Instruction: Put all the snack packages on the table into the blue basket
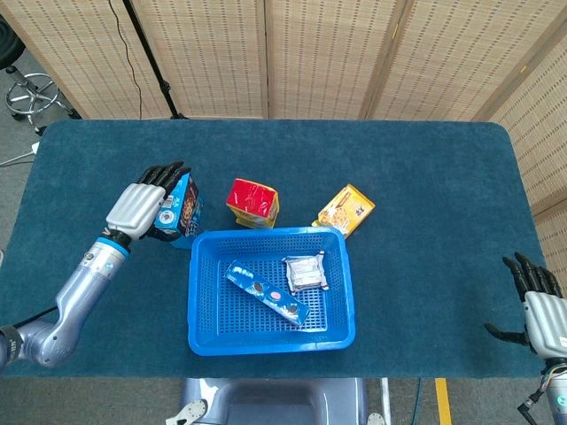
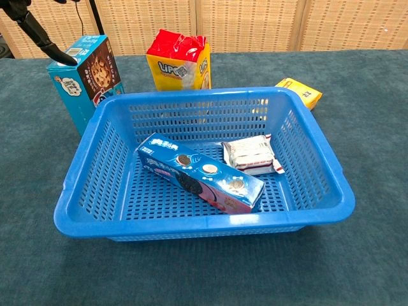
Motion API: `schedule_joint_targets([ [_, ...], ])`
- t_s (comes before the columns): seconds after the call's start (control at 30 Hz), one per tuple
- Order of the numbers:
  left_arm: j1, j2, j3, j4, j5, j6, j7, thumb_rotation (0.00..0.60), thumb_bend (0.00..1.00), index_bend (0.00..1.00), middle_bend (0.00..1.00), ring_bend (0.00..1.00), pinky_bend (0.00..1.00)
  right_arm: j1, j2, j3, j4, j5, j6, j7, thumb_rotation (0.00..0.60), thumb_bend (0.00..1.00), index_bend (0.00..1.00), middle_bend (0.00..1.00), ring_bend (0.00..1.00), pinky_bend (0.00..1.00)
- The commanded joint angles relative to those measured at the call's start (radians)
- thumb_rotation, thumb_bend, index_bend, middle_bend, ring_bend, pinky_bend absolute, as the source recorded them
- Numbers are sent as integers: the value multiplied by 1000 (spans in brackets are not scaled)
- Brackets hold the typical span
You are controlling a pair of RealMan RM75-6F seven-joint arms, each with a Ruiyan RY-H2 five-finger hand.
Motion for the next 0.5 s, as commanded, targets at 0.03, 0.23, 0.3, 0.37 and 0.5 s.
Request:
schedule_joint_targets([
  [0.03, -8, -45, -30, 44, -117, -16, 29, 600, 43, 0, 0, 0, 0, 2, 0, 0, 2, 3, -4, 2, 600, 0, 0, 0, 0, 34],
  [0.23, -34, -92, -64, 37, -207, 3, 64, 600, 44, 0, 0, 0, 0, 2, 2, -2, 1, -2, -4, 4, 600, 0, 0, 0, 0, 34],
  [0.3, -43, -107, -74, 28, -238, 13, 79, 600, 43, 0, 0, 0, 0, 1, 4, -2, 0, -2, -3, 8, 600, 0, 0, 0, 0, 34],
  [0.37, -51, -116, -77, 21, -265, 25, 102, 600, 43, 0, 0, 0, 0, 1, 5, -1, 1, -1, -4, 11, 600, 0, 0, 0, 0, 34],
  [0.5, -64, -139, -87, 16, -341, 68, 155, 600, 43, 0, 0, 0, 0, 1, 10, -1, 3, 2, -8, 24, 600, 0, 0, 0, 0, 34],
])
